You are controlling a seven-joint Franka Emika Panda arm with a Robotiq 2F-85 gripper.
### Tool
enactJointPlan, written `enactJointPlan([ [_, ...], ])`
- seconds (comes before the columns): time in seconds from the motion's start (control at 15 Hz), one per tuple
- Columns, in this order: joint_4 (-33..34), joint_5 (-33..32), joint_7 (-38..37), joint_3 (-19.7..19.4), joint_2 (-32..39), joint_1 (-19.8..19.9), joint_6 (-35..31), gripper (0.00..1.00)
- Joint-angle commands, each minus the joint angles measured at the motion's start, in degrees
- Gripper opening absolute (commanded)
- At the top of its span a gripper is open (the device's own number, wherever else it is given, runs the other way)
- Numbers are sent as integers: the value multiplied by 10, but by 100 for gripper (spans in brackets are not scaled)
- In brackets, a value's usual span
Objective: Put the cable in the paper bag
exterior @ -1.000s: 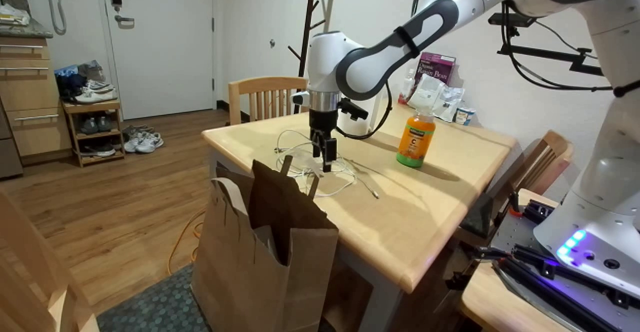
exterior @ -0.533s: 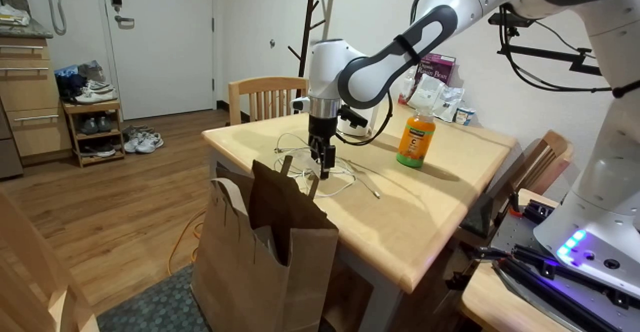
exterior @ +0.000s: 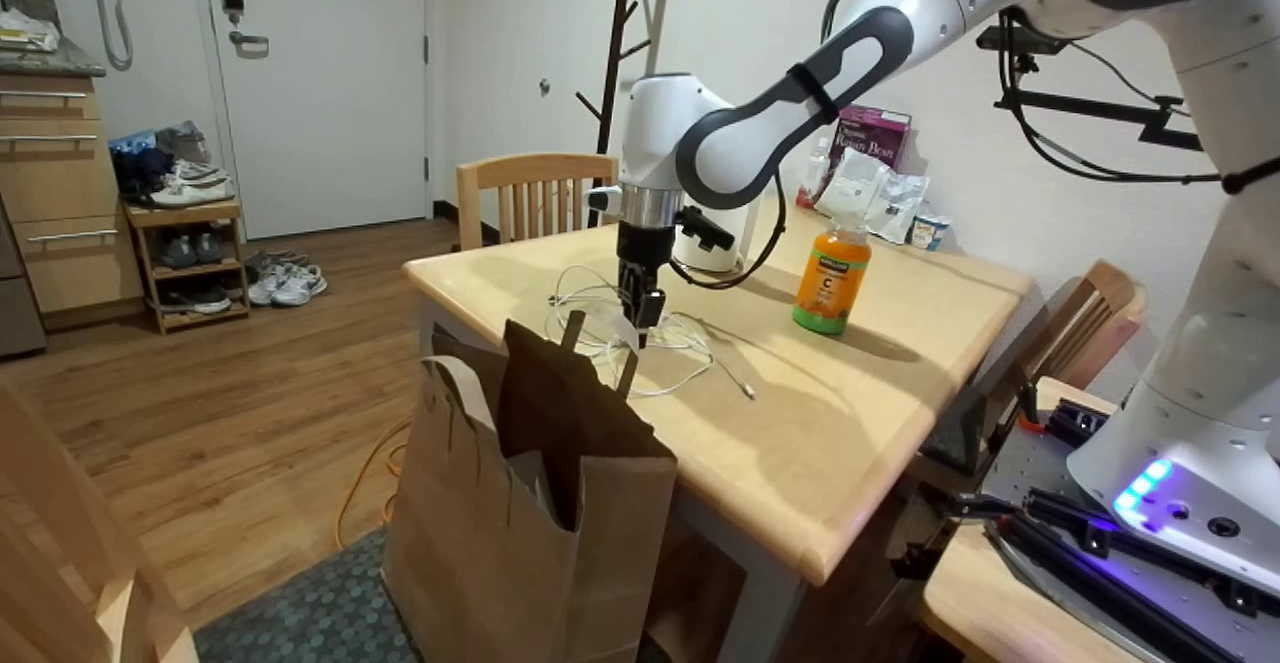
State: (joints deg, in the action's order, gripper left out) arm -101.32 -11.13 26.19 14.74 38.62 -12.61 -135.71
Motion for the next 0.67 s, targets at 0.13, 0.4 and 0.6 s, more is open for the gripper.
enactJointPlan([
  [0.13, -25, 27, 7, 17, -10, 20, -20, 5],
  [0.4, -26, 40, 6, 19, -11, 25, -22, 1],
  [0.6, -25, 49, 5, 20, -11, 28, -19, 3],
])
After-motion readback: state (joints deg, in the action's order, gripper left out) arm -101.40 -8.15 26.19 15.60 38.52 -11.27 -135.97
